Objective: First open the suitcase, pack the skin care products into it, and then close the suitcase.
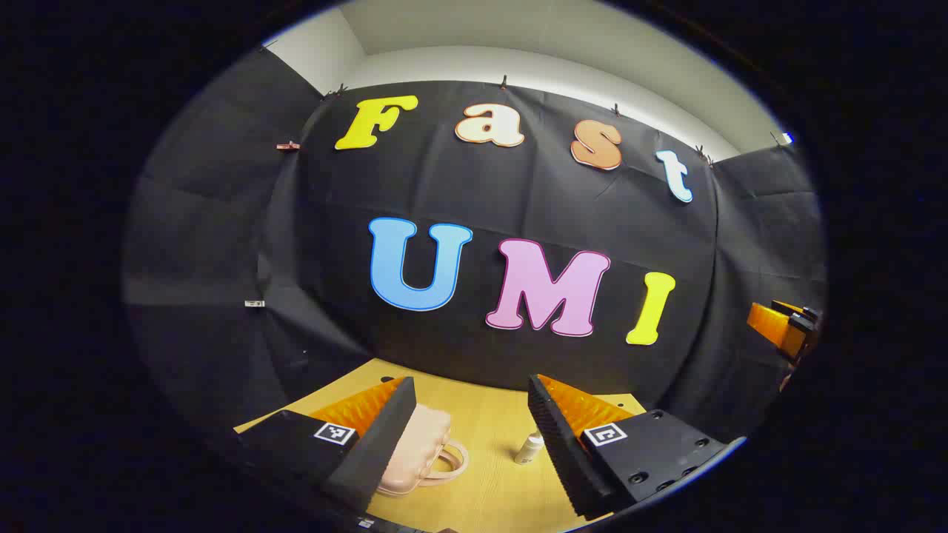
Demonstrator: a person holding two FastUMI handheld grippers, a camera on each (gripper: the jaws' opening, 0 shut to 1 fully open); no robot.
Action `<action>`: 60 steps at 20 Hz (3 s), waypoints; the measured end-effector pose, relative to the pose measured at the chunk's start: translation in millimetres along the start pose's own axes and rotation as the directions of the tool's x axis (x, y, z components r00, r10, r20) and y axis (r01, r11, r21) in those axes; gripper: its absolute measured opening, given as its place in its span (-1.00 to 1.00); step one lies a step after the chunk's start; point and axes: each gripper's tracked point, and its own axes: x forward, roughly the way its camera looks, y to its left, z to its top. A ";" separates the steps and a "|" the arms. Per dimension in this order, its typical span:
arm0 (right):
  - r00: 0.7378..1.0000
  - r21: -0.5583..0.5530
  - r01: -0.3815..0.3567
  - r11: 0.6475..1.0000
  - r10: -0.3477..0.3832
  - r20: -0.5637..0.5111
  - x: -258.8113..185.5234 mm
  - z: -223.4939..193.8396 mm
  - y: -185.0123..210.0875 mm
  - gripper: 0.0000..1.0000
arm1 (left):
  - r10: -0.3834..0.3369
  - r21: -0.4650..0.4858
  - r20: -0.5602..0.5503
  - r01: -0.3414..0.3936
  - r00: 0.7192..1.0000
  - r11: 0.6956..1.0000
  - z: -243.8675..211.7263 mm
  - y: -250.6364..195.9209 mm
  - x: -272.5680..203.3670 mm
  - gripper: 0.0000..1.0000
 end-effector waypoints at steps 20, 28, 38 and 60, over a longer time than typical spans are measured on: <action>1.000 0.011 -0.027 1.000 0.027 -0.009 -19.9 -0.9 38.1 0.92 | -0.069 0.023 -0.009 0.069 0.998 0.997 -12.9 10.3 -30.0 0.92; 0.999 0.002 0.018 1.000 -0.018 -0.030 -28.9 -8.8 21.9 0.94 | -0.128 0.033 -0.058 0.130 0.990 0.991 -36.5 -6.2 -20.8 0.92; 0.999 -0.002 0.035 0.999 -0.035 -0.016 -25.2 -11.9 10.7 0.94 | -0.184 0.116 -0.165 0.204 0.969 0.972 -94.8 -31.2 15.9 0.92; 0.975 -0.019 -0.135 0.991 0.130 -0.178 111.4 -128.4 -46.2 0.94 | 0.145 0.239 -0.656 0.022 0.741 0.971 -347.3 4.2 186.3 0.88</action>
